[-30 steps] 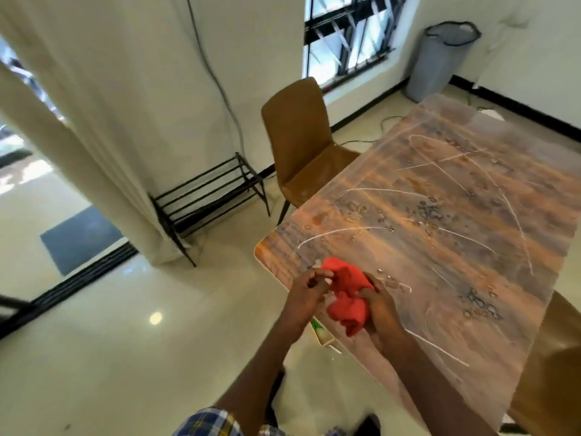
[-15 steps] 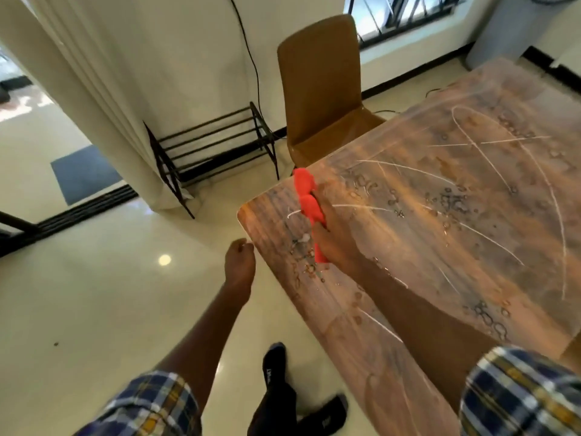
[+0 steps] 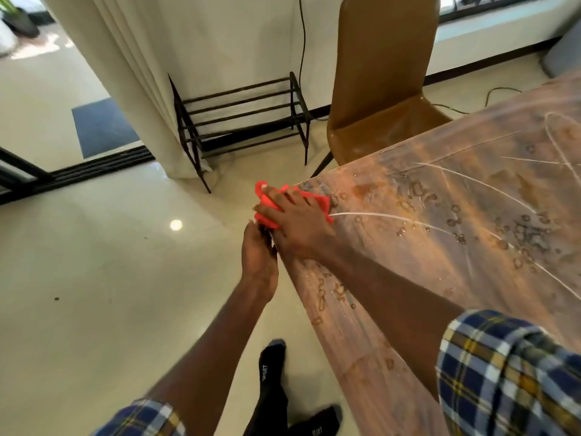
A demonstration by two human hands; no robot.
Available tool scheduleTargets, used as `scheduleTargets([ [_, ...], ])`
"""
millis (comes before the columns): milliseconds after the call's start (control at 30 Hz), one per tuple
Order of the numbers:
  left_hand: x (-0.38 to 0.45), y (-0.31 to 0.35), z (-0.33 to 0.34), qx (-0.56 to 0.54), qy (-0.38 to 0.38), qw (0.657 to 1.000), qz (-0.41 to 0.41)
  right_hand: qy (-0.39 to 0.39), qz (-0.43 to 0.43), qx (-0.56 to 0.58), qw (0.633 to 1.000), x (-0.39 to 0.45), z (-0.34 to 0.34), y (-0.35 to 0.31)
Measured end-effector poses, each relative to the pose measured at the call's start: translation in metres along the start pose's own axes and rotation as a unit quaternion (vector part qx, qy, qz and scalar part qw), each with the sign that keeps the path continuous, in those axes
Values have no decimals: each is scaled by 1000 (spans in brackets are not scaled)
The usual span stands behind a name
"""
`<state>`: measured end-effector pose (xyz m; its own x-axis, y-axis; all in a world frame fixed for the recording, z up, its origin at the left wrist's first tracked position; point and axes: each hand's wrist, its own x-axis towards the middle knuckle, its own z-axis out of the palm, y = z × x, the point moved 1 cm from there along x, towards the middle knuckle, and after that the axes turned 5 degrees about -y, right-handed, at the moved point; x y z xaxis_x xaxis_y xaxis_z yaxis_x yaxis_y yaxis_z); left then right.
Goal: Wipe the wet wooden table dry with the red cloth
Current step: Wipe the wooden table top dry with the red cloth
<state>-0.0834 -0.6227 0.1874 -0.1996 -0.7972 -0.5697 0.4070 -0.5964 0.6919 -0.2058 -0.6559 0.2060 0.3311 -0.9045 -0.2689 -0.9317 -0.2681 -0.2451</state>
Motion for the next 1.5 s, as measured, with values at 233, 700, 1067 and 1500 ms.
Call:
scheduleTargets([
  [233, -5, -1, 17, 145, 5, 987, 68, 44, 53, 14, 998, -15, 26, 17],
  [700, -16, 20, 8, 233, -4, 971, 44, 28, 71, 102, 992, -25, 33, -3],
  [1067, -1, 41, 2, 359, -1, 928, 102, 72, 279, 108, 951, -17, 20, 40],
  [1500, 10, 36, -6, 301, 47, 949, 82, 101, 315, 112, 937, -22, 8, 118],
])
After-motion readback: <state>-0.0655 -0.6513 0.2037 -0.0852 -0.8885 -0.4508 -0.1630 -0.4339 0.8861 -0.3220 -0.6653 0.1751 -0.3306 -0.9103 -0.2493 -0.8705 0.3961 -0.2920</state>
